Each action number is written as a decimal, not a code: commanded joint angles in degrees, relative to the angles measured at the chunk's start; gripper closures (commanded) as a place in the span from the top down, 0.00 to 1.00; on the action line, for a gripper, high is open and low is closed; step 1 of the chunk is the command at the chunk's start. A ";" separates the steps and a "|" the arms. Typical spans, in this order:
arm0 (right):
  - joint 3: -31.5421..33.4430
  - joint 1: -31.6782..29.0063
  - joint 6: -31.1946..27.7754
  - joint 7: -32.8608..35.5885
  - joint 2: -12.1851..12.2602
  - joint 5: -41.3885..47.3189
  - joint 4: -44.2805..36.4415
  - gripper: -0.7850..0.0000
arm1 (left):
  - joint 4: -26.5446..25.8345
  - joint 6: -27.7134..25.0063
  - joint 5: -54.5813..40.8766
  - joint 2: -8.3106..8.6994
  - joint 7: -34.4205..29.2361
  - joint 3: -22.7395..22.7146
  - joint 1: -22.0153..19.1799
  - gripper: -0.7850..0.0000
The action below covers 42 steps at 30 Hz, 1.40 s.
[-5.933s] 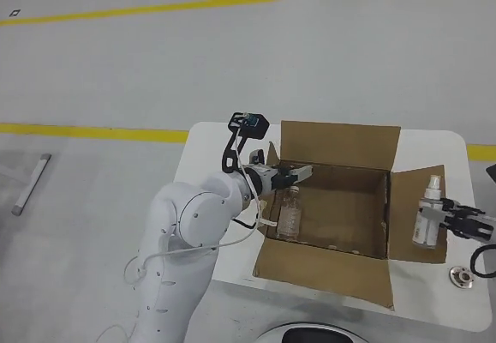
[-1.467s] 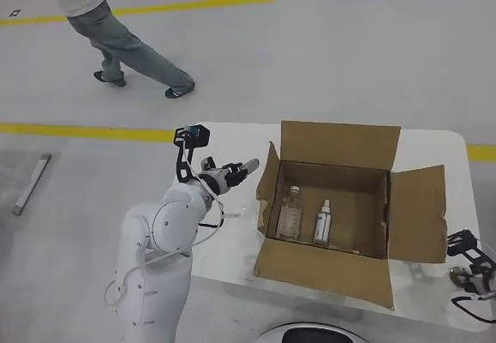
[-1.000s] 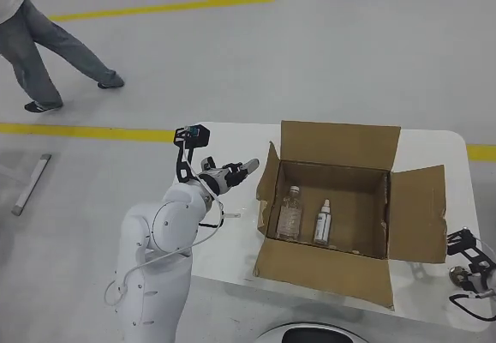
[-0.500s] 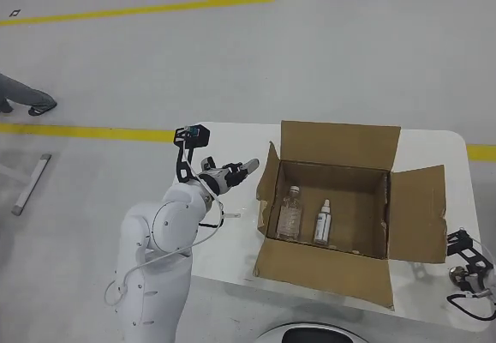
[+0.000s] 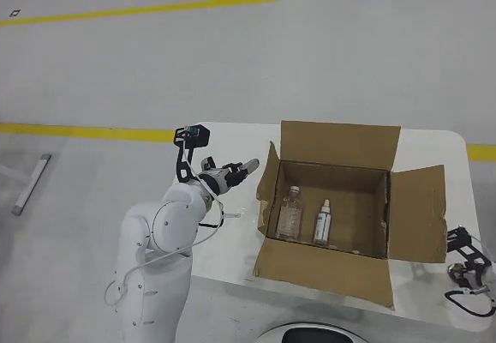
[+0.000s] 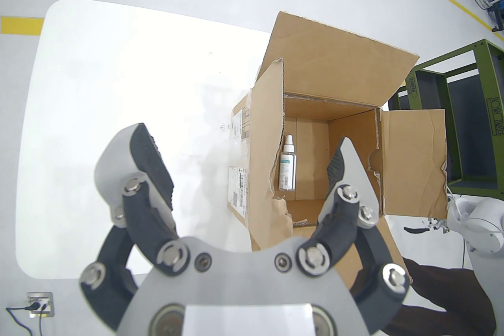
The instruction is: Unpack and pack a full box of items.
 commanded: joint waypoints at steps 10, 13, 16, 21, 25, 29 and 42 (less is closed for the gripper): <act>17.06 -2.37 13.15 -6.60 -0.70 18.04 -12.46 0.00 | 0.00 0.00 0.00 0.00 0.00 0.00 0.00 1.00; 21.48 -3.28 14.60 -9.24 -1.11 25.23 -18.37 0.00 | 0.00 0.00 0.00 0.00 0.00 0.00 0.00 1.00; 24.00 -4.81 13.79 -10.95 -1.42 29.81 -24.40 0.00 | 0.00 0.00 0.00 0.00 0.00 0.00 0.00 1.00; 22.98 -5.93 12.39 -11.25 -1.50 32.84 -32.66 0.00 | 0.00 0.00 0.00 0.00 0.00 0.00 0.00 1.00; 16.00 -2.30 5.49 -11.44 -0.64 29.11 -32.66 0.00 | 0.00 0.00 0.00 0.00 0.00 0.00 0.00 1.00; 6.70 2.22 6.93 -11.04 -0.27 25.89 -32.66 0.00 | 0.00 0.00 0.00 0.00 0.00 0.00 0.00 1.00; -30.99 22.83 27.81 -3.63 -2.46 -1.83 -15.90 0.00 | 0.00 0.00 0.00 0.00 0.00 0.00 0.00 1.00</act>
